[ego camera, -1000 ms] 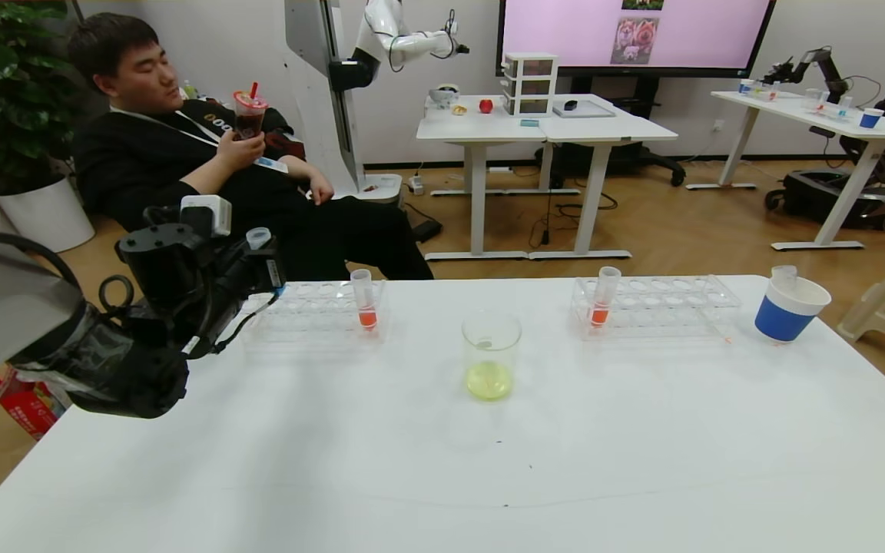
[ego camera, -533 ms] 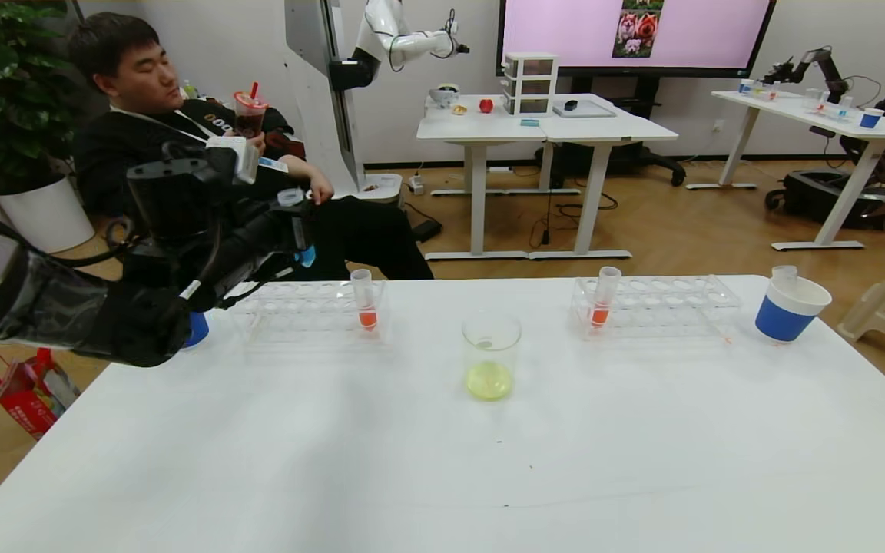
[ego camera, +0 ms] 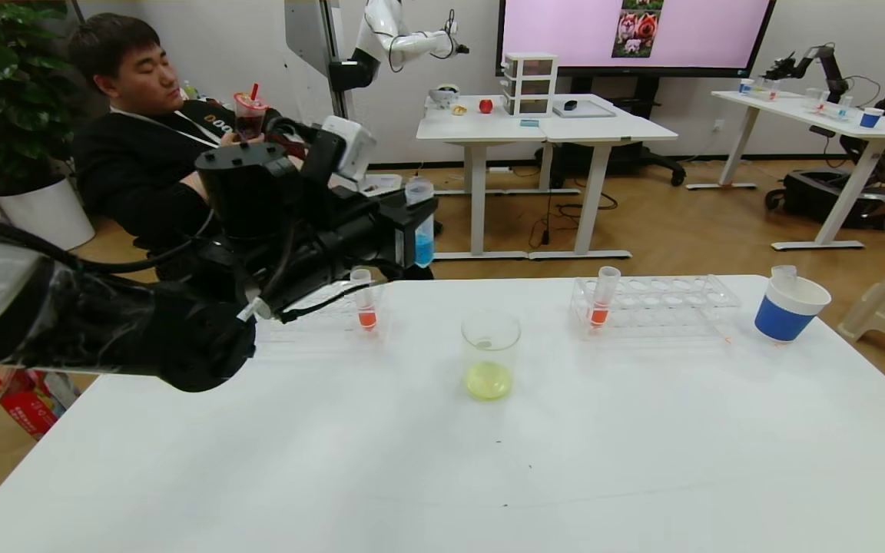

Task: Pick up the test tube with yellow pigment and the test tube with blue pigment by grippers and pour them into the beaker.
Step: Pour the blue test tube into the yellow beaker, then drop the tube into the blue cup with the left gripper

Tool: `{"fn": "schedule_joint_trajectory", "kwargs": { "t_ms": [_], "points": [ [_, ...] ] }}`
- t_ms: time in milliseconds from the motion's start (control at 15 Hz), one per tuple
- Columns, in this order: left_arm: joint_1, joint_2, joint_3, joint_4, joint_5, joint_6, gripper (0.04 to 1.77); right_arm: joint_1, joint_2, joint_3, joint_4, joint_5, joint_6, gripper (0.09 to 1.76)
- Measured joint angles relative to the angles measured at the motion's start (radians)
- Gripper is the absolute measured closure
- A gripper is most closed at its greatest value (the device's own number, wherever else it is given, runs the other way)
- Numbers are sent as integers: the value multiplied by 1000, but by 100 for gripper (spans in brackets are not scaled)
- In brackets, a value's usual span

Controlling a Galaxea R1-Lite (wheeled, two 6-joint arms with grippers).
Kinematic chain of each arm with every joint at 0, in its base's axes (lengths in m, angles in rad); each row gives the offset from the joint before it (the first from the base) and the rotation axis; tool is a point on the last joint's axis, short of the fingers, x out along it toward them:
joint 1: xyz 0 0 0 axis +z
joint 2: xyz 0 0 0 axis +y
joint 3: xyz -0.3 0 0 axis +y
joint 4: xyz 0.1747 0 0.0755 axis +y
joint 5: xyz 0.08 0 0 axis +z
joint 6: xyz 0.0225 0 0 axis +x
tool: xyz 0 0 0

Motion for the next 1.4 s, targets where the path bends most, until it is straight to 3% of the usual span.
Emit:
{"fn": "schedule_joint_trajectory", "kwargs": {
  "t_ms": [133, 333, 667, 1067, 1267, 1400],
  "points": [
    [-17, 31, 21, -79, -37, 64, 131, 0, 0, 0, 0, 0, 0, 11],
    [-24, 106, 33, -208, -119, 253, 131, 0, 0, 0, 0, 0, 0, 11],
    [-20, 183, 38, -229, -267, 550, 131, 0, 0, 0, 0, 0, 0, 11],
    [-13, 233, 44, -325, -385, 725, 131, 0, 0, 0, 0, 0, 0, 11],
    [-13, 241, 61, -336, -409, 791, 131, 0, 0, 0, 0, 0, 0, 11],
    [-10, 250, 75, -340, -465, 894, 131, 0, 0, 0, 0, 0, 0, 11]
  ]
}}
